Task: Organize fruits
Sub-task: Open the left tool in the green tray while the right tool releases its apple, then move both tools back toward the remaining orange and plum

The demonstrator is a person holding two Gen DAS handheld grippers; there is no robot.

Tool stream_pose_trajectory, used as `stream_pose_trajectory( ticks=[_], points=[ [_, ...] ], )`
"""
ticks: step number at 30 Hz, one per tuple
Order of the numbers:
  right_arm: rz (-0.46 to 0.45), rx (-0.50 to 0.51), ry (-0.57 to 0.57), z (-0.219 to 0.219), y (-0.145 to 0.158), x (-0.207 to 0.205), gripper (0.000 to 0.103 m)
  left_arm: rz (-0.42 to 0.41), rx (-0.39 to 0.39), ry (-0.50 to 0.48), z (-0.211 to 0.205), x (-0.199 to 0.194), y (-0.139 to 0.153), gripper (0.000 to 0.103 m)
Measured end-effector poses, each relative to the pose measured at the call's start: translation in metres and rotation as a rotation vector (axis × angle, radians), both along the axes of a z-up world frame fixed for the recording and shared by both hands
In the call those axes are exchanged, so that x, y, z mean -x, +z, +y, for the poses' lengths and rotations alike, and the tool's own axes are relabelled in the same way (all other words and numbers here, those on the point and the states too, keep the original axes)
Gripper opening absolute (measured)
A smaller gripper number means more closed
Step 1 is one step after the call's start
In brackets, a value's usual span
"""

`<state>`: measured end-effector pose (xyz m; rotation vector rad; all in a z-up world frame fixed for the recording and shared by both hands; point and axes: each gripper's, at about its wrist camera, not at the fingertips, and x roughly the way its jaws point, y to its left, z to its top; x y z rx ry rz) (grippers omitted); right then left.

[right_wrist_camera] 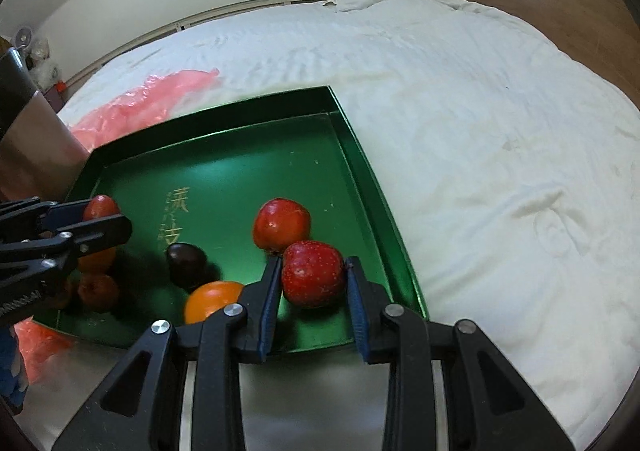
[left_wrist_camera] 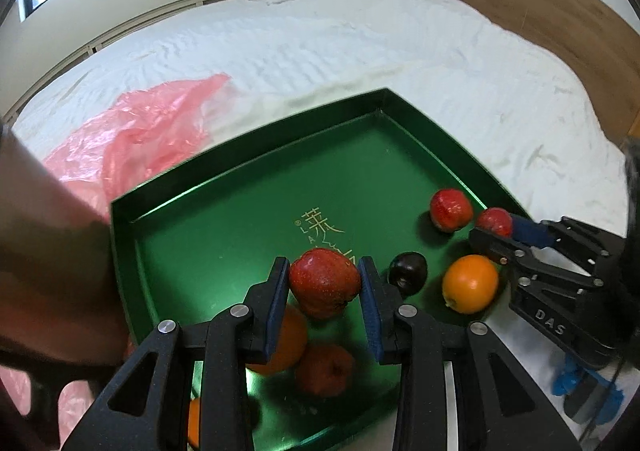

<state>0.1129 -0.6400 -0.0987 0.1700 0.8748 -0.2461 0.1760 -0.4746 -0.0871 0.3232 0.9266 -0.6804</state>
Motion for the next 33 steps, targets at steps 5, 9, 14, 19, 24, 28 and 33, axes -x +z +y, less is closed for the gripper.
stream_pose_trajectory(
  ticks=[5, 9, 14, 19, 24, 28, 33],
  points=[
    [0.019, 0.015, -0.006, -0.002, -0.005, -0.005, 0.024, 0.009, -0.019, 0.012, -0.009, -0.01, -0.011, 0.03],
    [0.039, 0.037, -0.013, -0.002, -0.007, -0.009, 0.024, 0.006, -0.044, 0.002, -0.017, -0.012, -0.015, 0.03],
    [0.034, 0.027, -0.011, -0.002, -0.006, -0.007, 0.025, 0.033, -0.081, -0.004, -0.022, -0.014, -0.023, 0.03],
    [0.02, 0.012, -0.015, -0.004, -0.003, -0.002, 0.049, 0.04, -0.083, -0.003, -0.022, -0.015, -0.023, 0.031],
    [-0.011, 0.001, -0.012, -0.002, 0.008, 0.004, 0.066, -0.005, -0.061, 0.007, -0.017, -0.01, -0.006, 0.043],
    [-0.048, -0.005, -0.013, 0.004, 0.024, 0.014, 0.075, -0.045, -0.031, -0.002, -0.01, 0.004, 0.017, 0.046],
    [-0.067, 0.009, -0.009, 0.015, 0.043, 0.031, 0.082, -0.079, -0.014, -0.009, 0.008, 0.028, 0.041, 0.048]
  ],
)
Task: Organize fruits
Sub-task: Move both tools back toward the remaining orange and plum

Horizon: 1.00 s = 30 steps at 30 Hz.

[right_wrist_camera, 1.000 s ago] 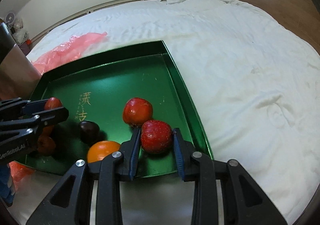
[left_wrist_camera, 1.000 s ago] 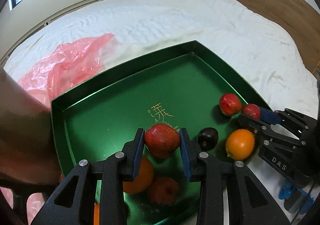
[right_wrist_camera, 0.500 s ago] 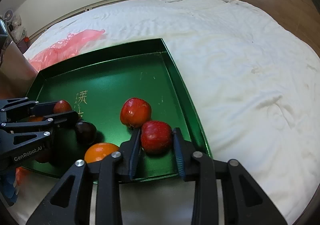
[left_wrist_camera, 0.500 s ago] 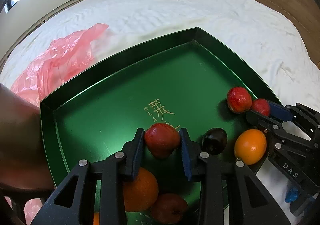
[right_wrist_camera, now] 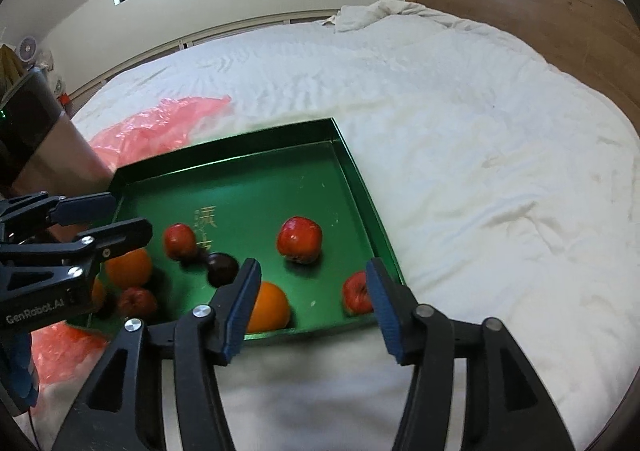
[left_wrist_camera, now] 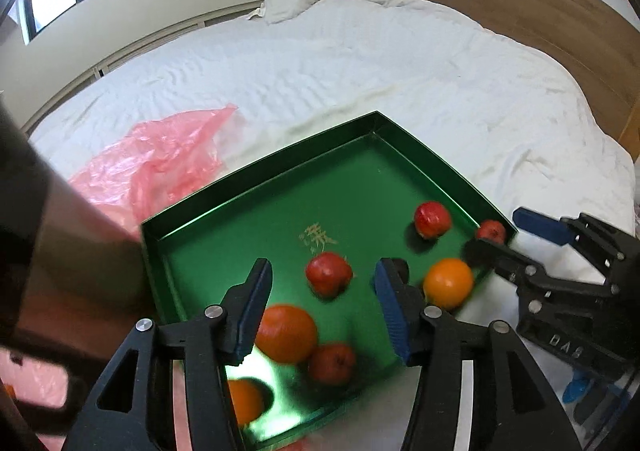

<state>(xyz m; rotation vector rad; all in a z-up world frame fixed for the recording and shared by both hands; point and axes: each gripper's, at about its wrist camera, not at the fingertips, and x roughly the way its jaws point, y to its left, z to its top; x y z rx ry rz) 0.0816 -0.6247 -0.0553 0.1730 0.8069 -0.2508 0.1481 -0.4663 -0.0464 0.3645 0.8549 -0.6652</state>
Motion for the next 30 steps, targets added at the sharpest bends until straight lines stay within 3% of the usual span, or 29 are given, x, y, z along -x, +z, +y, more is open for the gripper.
stream_pose_trajectory(
  ticks=[7, 14, 18, 20, 27, 30],
  points=[
    [-0.018, -0.004, 0.002, 0.015, 0.02, 0.041, 0.094, 0.004, 0.04, 0.024, 0.044, 0.036, 0.016, 0.048],
    [-0.058, -0.03, 0.046, 0.042, 0.038, 0.082, 0.095, -0.019, 0.055, 0.059, 0.093, 0.07, 0.032, 0.048],
    [-0.092, -0.03, 0.092, 0.068, 0.05, 0.1, 0.096, -0.071, 0.048, 0.095, 0.125, 0.09, 0.043, 0.058],
    [-0.107, -0.028, 0.115, 0.084, 0.055, 0.108, 0.103, -0.086, 0.049, 0.108, 0.14, 0.099, 0.047, 0.059],
    [-0.145, -0.015, 0.227, 0.143, 0.068, 0.126, 0.103, -0.13, 0.063, 0.183, 0.198, 0.125, 0.057, 0.072],
    [-0.155, -0.011, 0.28, 0.168, 0.072, 0.126, 0.103, -0.136, 0.066, 0.222, 0.224, 0.132, 0.057, 0.073]
  ],
)
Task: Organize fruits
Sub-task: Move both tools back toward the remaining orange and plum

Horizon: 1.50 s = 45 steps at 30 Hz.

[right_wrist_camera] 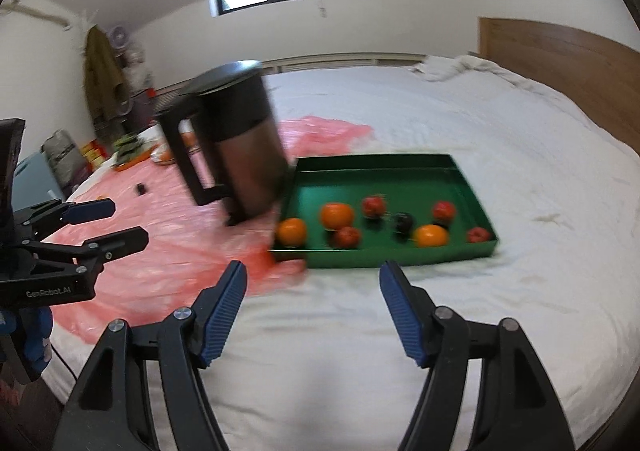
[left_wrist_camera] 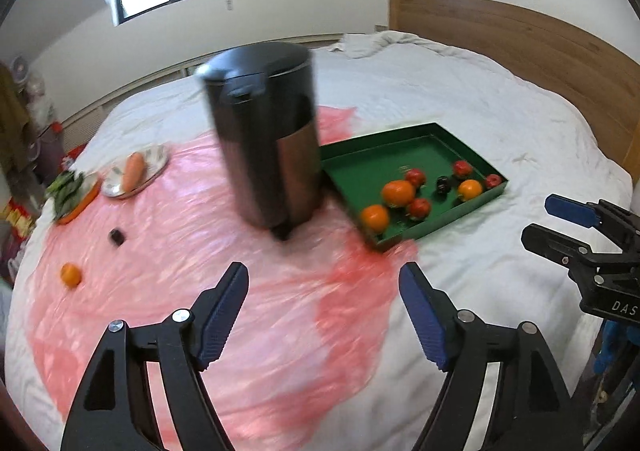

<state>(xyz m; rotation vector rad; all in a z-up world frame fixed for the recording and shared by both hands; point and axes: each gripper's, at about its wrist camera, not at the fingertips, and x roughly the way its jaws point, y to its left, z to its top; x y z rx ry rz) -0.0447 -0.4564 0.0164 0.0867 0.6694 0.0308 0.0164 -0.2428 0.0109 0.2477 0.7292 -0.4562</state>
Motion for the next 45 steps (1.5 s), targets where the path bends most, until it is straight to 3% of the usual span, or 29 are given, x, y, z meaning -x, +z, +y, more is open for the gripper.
stream_pose_trajectory(
  ticks=[13, 27, 34, 45],
  points=[
    [-0.018, -0.003, 0.179, 0.091, 0.002, -0.01, 0.103, -0.013, 0.008, 0.204, 0.119, 0.006, -0.008, 0.073],
    [-0.019, 0.018, 0.34, 0.186, 0.003, -0.051, 0.103, -0.013, 0.033, 0.412, 0.235, -0.013, -0.022, 0.073],
    [0.003, 0.024, 0.376, 0.223, -0.003, -0.085, 0.103, 0.02, 0.063, 0.509, 0.292, -0.042, -0.038, 0.073],
    [0.033, 0.029, 0.469, 0.283, -0.022, -0.162, 0.103, 0.053, 0.121, 0.569, 0.328, -0.11, -0.057, 0.073]
  ],
)
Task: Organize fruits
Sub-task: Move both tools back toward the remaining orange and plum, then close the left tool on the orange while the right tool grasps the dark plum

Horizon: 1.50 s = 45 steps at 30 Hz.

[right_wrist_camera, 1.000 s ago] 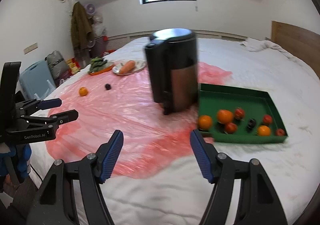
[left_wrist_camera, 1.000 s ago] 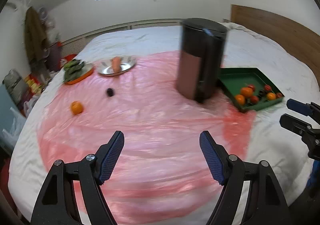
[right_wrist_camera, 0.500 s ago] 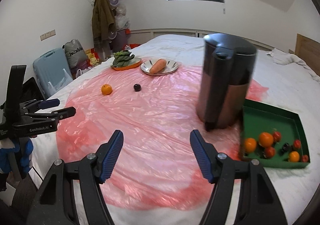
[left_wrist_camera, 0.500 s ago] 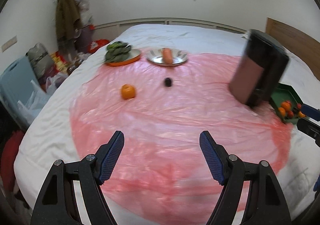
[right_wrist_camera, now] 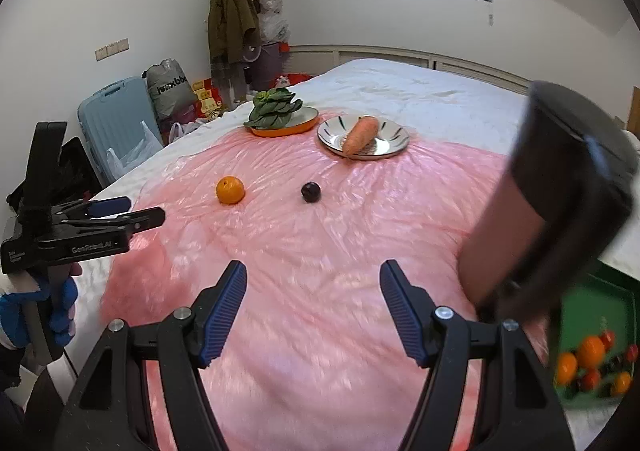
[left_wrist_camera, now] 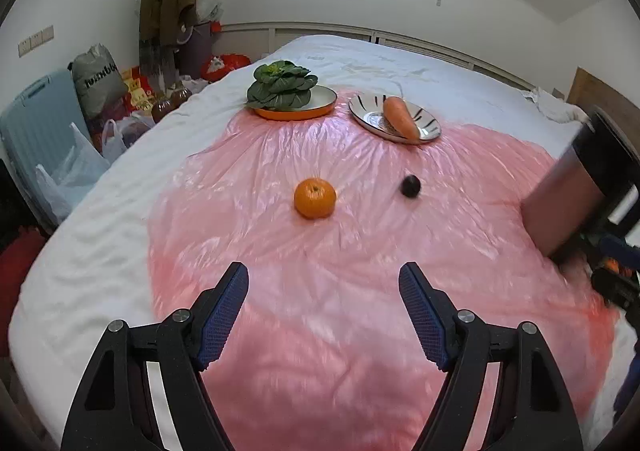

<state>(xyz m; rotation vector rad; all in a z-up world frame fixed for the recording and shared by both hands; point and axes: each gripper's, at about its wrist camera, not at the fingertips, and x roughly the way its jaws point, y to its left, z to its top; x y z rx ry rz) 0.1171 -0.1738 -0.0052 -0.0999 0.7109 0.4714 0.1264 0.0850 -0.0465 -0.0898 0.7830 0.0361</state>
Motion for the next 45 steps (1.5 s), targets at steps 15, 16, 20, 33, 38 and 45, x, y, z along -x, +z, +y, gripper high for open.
stream_pose_trajectory(
  ticks=[15, 16, 20, 33, 38, 45],
  points=[
    [0.06, 0.022, 0.087, 0.066, -0.049, -0.126, 0.103, 0.073, -0.018, 0.047, 0.013, -0.1, -0.046, 0.067],
    [0.064, 0.026, 0.096, 0.071, -0.053, -0.134, 0.103, 0.082, -0.018, 0.049, 0.014, -0.105, -0.052, 0.065],
    [0.088, 0.036, 0.108, 0.086, -0.071, -0.161, 0.103, 0.091, -0.014, 0.054, 0.015, -0.113, -0.063, 0.062],
    [0.129, 0.059, 0.143, 0.108, -0.102, -0.208, 0.062, 0.09, -0.013, 0.025, 0.011, -0.128, -0.074, 0.054],
    [0.14, 0.075, 0.164, 0.111, -0.108, -0.208, 0.043, 0.079, 0.016, 0.024, 0.017, -0.127, -0.076, 0.047],
    [0.139, 0.09, 0.172, 0.114, -0.108, -0.206, 0.021, 0.049, 0.06, 0.01, 0.021, -0.124, -0.074, 0.04]
  ],
)
